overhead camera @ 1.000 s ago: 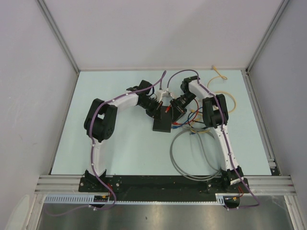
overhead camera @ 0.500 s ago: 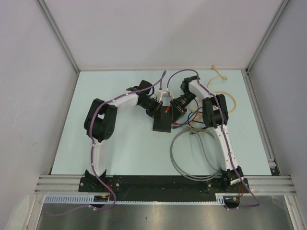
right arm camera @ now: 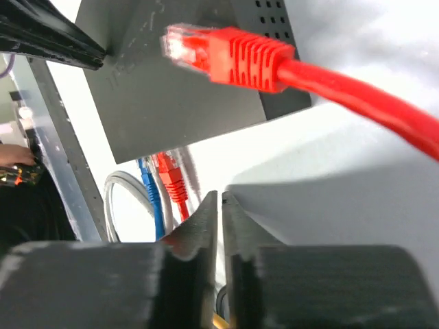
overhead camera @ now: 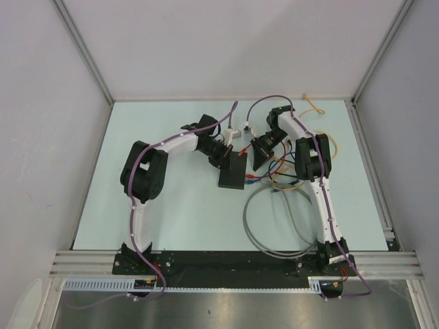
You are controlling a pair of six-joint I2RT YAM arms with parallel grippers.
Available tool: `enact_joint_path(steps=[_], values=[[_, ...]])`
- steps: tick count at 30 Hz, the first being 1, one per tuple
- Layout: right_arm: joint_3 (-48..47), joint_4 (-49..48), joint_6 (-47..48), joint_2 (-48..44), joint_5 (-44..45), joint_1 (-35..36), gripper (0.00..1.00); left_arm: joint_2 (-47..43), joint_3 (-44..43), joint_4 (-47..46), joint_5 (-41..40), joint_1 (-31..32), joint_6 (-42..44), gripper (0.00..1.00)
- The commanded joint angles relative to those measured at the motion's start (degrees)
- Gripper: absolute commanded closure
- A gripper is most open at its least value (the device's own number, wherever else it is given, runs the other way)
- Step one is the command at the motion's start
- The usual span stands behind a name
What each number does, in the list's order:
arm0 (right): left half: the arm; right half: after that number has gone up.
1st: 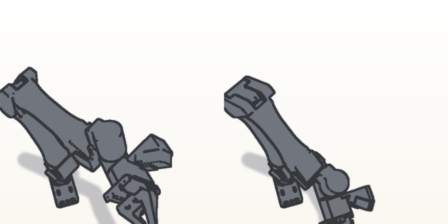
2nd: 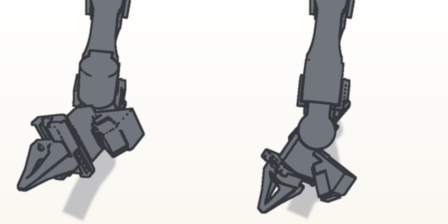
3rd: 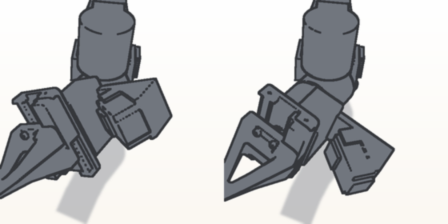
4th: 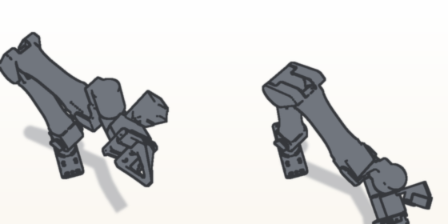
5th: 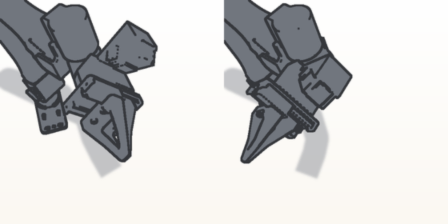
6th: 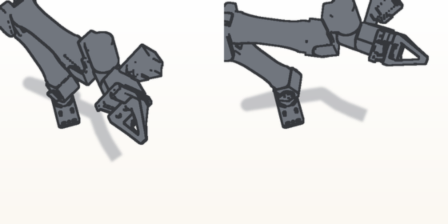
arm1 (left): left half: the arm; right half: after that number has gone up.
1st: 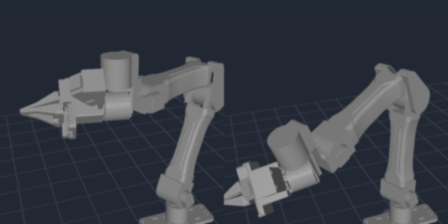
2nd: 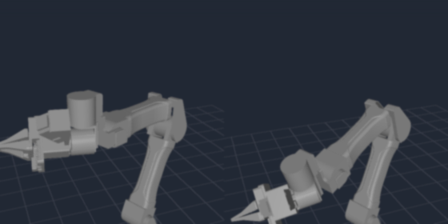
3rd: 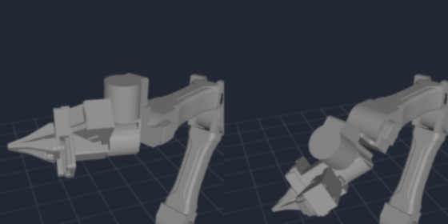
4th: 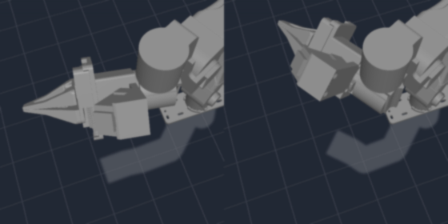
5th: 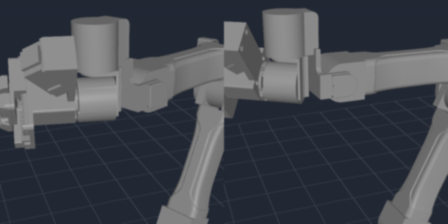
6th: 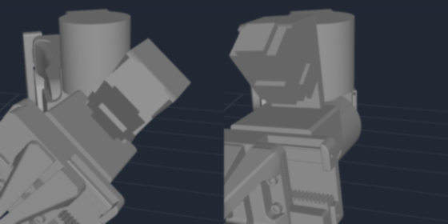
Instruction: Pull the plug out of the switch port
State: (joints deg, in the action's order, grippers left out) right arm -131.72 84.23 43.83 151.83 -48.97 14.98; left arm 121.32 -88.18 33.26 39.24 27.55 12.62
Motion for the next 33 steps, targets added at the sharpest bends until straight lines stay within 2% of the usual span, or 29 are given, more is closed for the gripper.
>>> enact_joint_path(steps=[1, 3, 8, 17, 23, 33], values=[[0.1, 2.4, 3.5, 0.1, 4.9, -0.5, 0.81, 4.5, 1.9, 4.1, -7.4, 0.0, 3.5, 1.00], [0.2, 2.4, 3.3, 0.5, 2.8, -0.5, 0.68, 4.4, 2.0, 4.0, -7.4, 0.0, 3.5, 1.00], [1.1, 2.5, 2.0, 0.8, -2.1, 0.6, 0.60, 4.3, 2.0, 4.1, -7.6, 0.2, 3.6, 1.00], [1.2, 2.4, 2.0, 2.8, -1.6, 2.5, 0.62, 4.3, 2.0, 4.3, -8.0, 0.2, 3.7, 1.00], [2.8, 2.4, 3.0, 2.2, -0.9, 2.4, 0.56, 4.1, 2.0, 4.2, -8.1, 0.3, 3.7, 1.00], [7.1, 2.3, 4.9, 1.0, -1.0, 2.6, 0.62, 4.4, 2.2, 4.3, -8.1, 0.5, 3.8, 1.00]])
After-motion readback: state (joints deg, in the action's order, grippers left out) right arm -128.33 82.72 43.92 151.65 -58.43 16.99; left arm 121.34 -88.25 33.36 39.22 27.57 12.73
